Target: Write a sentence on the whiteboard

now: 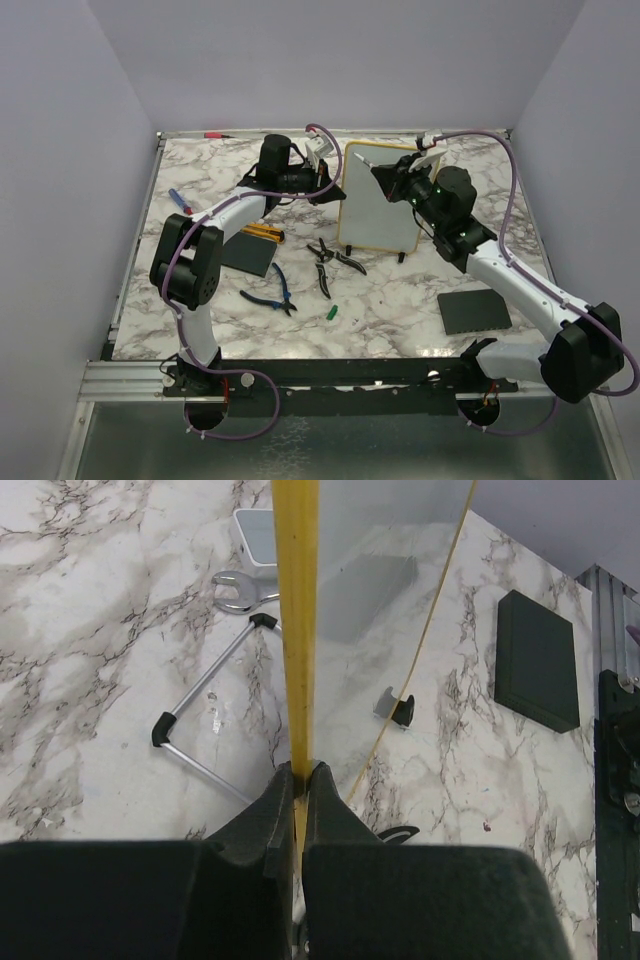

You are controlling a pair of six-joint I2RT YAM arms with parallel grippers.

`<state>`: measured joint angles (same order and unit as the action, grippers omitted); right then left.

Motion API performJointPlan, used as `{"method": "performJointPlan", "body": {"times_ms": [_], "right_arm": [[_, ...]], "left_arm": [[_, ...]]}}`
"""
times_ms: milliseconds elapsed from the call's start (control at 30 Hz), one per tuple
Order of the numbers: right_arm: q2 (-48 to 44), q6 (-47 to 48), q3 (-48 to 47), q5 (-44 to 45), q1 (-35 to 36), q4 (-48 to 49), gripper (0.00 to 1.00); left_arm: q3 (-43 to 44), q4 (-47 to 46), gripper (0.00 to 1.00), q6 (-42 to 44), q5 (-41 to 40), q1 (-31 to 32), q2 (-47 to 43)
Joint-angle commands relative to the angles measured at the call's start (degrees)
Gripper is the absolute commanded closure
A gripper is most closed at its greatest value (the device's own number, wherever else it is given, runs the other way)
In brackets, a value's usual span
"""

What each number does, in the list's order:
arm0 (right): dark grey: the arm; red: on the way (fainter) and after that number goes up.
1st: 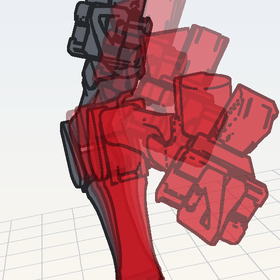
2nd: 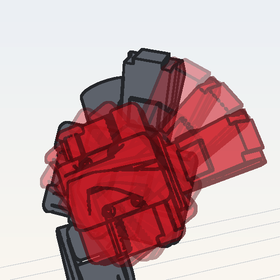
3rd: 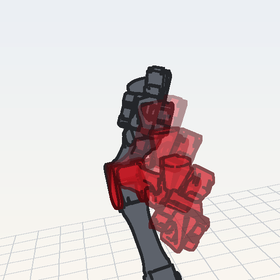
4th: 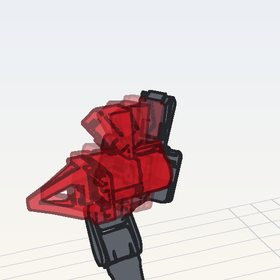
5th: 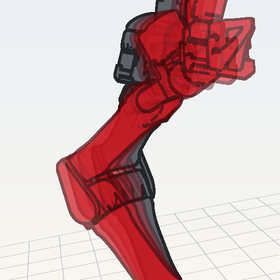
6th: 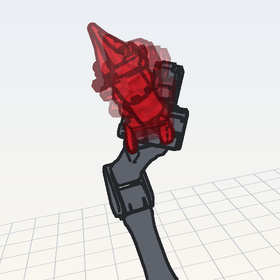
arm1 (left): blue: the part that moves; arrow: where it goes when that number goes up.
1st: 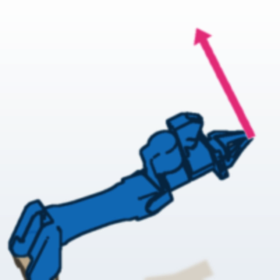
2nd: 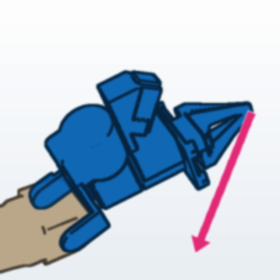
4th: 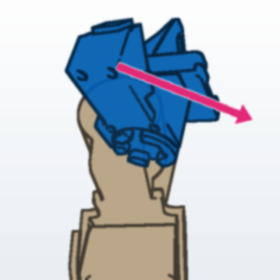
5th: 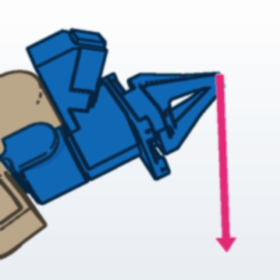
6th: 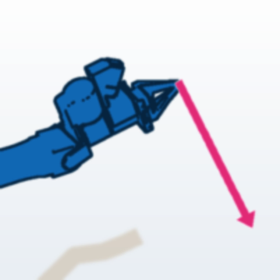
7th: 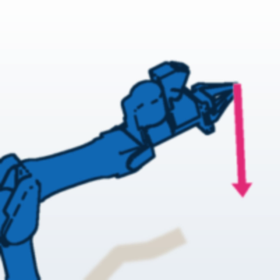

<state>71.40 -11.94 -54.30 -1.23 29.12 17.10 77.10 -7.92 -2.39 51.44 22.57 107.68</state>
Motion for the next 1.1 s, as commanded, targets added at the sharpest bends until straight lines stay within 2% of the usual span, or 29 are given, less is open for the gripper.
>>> {"method": "performJointPlan", "body": {"times_ms": [0,733,1067], "right_arm": [[1.1,1.55,-1.77,3.57,0.14,2.47,0.99],[-0.07,-1.56,6.38,4.23,0.31,-0.34,0.99],[-4.34,-1.63,5.86,1.59,0.81,-0.15,0.99]], "left_arm": [[-1.08,2.89,1.0,2.13,-0.72,-0.06,-0.72],[-0.91,3.15,1.0,2.13,-1.12,-0.06,-1.23],[-0.99,3.19,1.0,2.13,-1.69,-0.06,-1.48]]}}
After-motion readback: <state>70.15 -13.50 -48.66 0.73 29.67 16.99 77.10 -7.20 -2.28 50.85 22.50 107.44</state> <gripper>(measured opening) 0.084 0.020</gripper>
